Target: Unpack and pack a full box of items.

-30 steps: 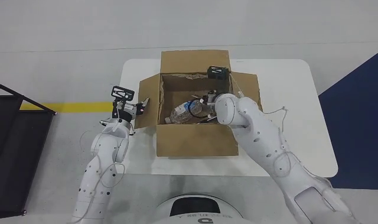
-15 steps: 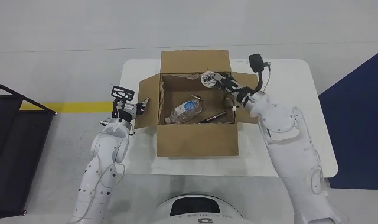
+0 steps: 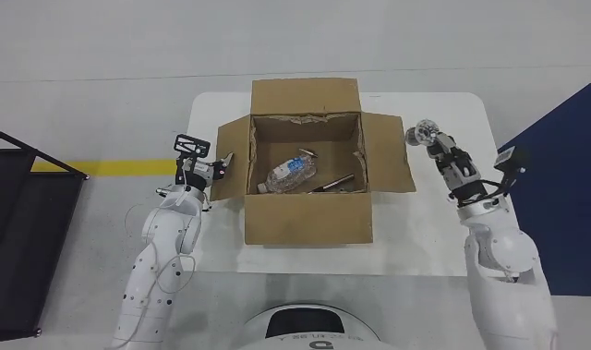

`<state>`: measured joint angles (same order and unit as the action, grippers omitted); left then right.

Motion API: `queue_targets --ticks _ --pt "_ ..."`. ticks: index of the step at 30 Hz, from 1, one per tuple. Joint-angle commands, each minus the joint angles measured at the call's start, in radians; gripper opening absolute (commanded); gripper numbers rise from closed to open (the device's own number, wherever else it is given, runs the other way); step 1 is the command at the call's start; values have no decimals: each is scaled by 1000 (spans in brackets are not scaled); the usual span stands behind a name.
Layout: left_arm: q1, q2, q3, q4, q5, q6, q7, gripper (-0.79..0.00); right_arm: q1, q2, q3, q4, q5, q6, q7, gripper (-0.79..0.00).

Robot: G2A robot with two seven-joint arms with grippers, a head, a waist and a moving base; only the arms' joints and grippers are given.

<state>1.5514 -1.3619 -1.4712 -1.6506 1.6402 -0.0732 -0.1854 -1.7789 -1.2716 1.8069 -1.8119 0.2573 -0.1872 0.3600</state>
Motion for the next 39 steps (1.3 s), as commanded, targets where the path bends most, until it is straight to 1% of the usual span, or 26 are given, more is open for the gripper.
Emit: queue_targets --ticks 1,2,4,7,9,11,21,28,31,35,36,37,39 --pt "0 0 0 0 0 0 0 0 -23 -2 24 39 45 -28 -26 -785" --pt "0 0 0 0 0 0 0 0 -30 -3 33 67 72 -44 -33 -785" --pt "0 0 0 0 0 0 0 0 -28 -4 45 127 109 -42 -48 -785" --pt "0 0 0 0 0 0 0 0 -6 -6 44 195 125 -6 -80 -785" --pt "0 0 0 0 0 0 0 0 10 -6 38 228 106 38 -121 -785" --pt "0 0 0 0 0 0 0 0 27 -7 25 238 76 75 -147 -785" --pt "0 0 0 0 0 0 0 0 96 -5 6 320 11 186 -208 -785" --pt "0 0 0 0 0 0 0 0 139 -2 -4 381 -23 185 -192 -785" --pt "0 0 0 0 0 0 0 0 150 -2 -8 394 -39 196 -199 -785" --pt "0 0 0 0 0 0 0 0 159 -2 -16 396 -66 236 -227 -785" --pt "0 0 0 0 0 0 0 0 159 -2 -17 396 -66 238 -229 -767" --pt "0 0 0 0 0 0 0 0 158 -2 -19 396 -69 242 -230 -720" --pt "0 0 0 0 0 0 0 0 159 -3 -23 392 -76 253 -233 -536"
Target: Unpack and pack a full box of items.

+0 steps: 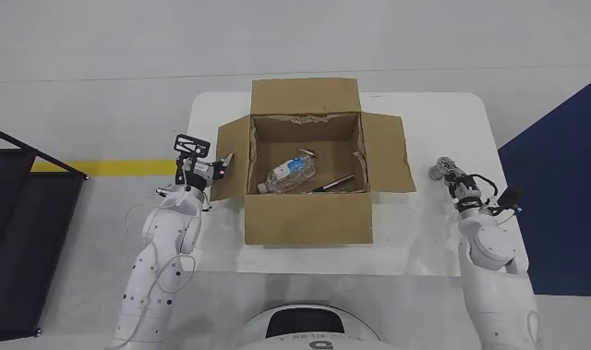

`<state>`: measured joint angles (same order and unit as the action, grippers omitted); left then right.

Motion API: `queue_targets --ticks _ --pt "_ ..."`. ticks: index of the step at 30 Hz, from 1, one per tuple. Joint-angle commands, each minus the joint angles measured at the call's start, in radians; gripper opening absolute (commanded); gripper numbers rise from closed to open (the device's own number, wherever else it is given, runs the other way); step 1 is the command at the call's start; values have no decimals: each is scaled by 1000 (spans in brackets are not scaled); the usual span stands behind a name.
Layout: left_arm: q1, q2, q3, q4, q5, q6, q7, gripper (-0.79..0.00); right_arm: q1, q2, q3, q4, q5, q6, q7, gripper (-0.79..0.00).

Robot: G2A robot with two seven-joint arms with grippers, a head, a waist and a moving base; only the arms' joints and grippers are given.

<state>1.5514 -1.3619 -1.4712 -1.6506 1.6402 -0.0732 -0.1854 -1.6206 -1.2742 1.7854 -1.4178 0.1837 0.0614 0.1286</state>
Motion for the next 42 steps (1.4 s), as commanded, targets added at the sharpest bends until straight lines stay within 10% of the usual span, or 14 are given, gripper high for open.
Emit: queue_targets --ticks 1,5,16,27,32,42 --pt "0 0 0 0 0 0 0 0 0 0 -4 -4 -5 7 -2 -453" --pt "0 0 0 0 0 0 0 0 -5 -1 -6 -12 -6 15 -4 0" --pt "0 0 0 0 0 0 0 0 -93 -8 15 -198 10 7 -72 0" --pt "0 0 0 0 0 0 0 0 -35 5 -130 -628 -319 227 45 -6" --pt "0 0 0 0 0 0 0 0 115 12 -260 -629 -394 332 243 0" --pt "0 0 0 0 0 0 0 0 115 13 -268 -629 -398 325 257 0"
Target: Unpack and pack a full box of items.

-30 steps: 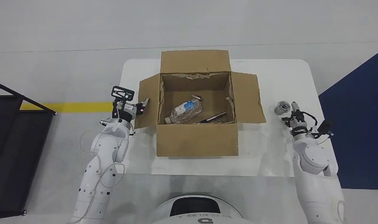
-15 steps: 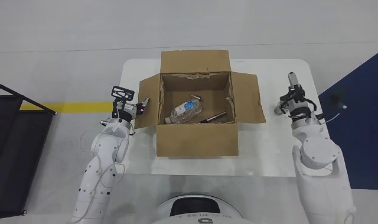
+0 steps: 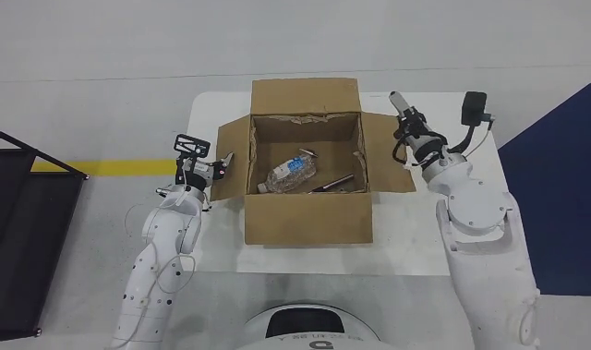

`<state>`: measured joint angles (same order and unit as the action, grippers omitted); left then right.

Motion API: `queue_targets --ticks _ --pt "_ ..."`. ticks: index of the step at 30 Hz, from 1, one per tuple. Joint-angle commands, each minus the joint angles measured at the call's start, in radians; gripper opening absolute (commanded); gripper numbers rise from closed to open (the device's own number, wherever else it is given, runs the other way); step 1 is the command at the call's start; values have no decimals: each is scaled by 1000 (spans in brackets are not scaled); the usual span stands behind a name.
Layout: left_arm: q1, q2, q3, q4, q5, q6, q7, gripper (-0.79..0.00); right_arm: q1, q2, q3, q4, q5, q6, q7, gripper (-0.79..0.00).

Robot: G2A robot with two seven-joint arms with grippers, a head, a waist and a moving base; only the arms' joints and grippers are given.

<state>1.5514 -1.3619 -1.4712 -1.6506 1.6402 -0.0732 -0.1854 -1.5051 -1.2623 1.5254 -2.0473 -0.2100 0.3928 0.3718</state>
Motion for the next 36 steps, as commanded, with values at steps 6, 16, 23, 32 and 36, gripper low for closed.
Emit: queue_targets --ticks 6,16,23,32,36 --pt "0 0 0 0 0 0 0 0 106 5 -222 60 -238 -35 161 0" --pt "0 0 0 0 0 0 0 0 379 -40 -582 378 -480 70 285 0" --pt "0 0 0 0 0 0 0 0 526 -101 -754 631 -563 232 302 0" --pt "0 0 0 0 0 0 0 0 615 -155 -816 798 -524 283 330 0" --pt "0 0 0 0 0 0 0 0 640 -176 -843 856 -526 297 336 0"
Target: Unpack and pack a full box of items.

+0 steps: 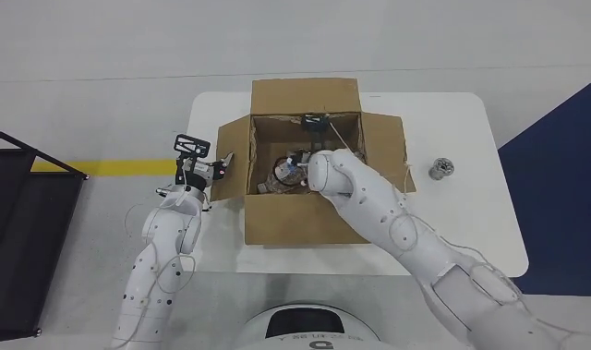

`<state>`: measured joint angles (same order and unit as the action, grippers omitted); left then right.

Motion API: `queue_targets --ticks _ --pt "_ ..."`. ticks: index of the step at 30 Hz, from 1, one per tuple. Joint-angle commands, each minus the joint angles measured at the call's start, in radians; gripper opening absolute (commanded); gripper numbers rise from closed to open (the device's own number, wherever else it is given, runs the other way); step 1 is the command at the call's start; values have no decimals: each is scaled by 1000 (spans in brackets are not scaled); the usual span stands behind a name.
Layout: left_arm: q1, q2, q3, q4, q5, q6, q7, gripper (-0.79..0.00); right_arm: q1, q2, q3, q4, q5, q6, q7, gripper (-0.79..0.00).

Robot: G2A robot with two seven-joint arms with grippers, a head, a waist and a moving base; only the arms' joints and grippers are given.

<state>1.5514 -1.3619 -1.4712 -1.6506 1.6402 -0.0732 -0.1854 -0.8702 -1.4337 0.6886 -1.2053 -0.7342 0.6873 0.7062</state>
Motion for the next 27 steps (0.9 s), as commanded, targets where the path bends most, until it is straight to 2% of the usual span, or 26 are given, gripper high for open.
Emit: queue_targets --ticks 1,8,9,10,11,15,16,17,22,27 --pt "0 0 0 0 0 0 0 0 11 -10 -14 29 -3 6 3 -12" --pt "0 0 0 0 0 0 0 0 39 -45 -65 117 -15 16 28 -74" --pt "0 0 0 0 0 0 0 0 42 -50 -71 127 -15 15 31 -108" --pt "0 0 0 0 0 0 0 0 45 -55 -75 136 -14 13 35 -172" --pt "0 0 0 0 0 0 0 0 47 -59 -77 145 -10 10 38 -354" --pt "0 0 0 0 0 0 0 0 53 -71 -73 169 8 -6 38 -610" --pt "0 0 0 0 0 0 0 0 53 -72 -67 170 14 -11 37 -754" --pt "0 0 0 0 0 0 0 0 53 -72 -60 170 18 -16 37 -785" --pt "0 0 0 0 0 0 0 0 26 -52 10 108 27 -39 33 -785" --pt "0 0 0 0 0 0 0 0 -61 -4 121 -69 -13 -56 36 -785"
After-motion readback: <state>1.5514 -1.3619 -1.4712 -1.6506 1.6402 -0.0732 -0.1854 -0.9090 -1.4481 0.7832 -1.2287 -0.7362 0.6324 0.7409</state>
